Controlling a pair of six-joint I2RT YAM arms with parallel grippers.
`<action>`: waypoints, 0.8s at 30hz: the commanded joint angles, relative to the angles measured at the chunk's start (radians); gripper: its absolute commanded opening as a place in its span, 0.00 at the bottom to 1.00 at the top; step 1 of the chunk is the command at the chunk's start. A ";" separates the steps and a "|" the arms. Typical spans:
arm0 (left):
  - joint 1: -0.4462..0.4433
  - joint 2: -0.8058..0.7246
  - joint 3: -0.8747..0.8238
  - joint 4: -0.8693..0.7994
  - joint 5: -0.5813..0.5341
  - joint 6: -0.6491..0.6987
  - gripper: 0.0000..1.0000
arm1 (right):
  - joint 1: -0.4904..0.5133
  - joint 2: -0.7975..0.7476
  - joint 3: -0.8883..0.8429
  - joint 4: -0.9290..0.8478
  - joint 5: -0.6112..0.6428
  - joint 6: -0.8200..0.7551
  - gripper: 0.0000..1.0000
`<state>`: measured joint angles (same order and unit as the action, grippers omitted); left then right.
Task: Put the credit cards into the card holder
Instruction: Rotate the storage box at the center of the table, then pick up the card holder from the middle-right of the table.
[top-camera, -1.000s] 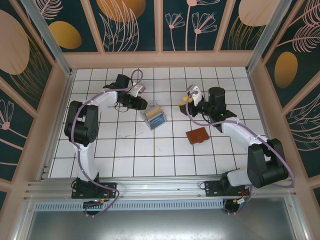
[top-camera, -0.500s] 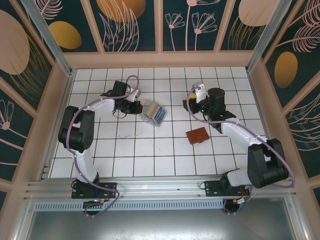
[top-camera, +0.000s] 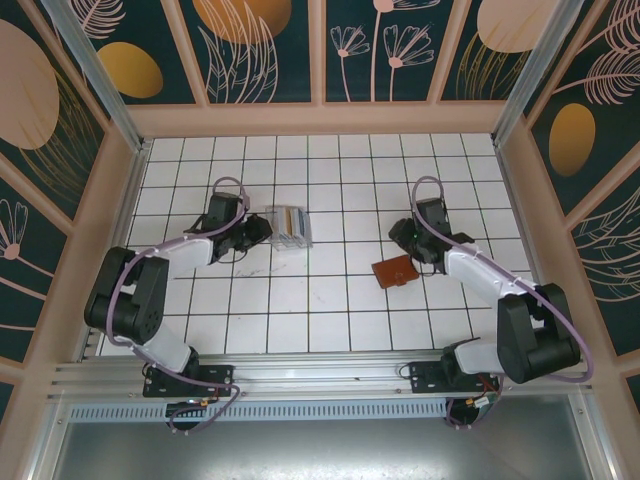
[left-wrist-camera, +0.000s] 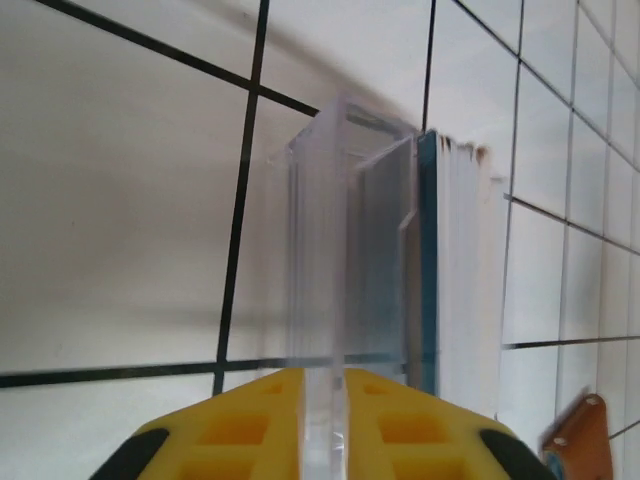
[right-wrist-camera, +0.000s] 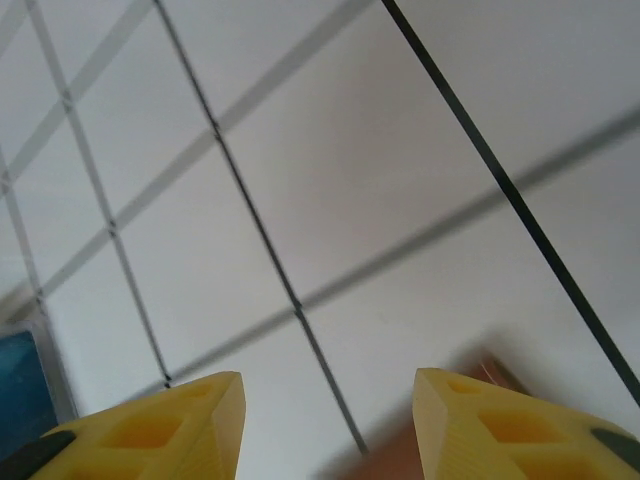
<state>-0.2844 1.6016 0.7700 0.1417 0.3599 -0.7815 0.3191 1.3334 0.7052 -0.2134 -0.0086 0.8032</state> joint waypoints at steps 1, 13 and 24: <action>-0.001 -0.060 0.007 0.145 0.038 -0.109 0.30 | 0.023 -0.034 -0.029 -0.157 -0.015 0.096 0.50; -0.002 -0.213 0.033 -0.007 -0.025 0.003 0.49 | 0.023 -0.196 -0.103 -0.273 -0.084 0.236 0.60; -0.002 -0.269 0.114 -0.156 -0.104 0.205 0.52 | 0.005 -0.156 -0.297 0.096 -0.182 0.386 0.58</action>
<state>-0.2836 1.3640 0.8547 0.0341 0.2848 -0.6590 0.3325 1.1633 0.4435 -0.2882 -0.1600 1.1286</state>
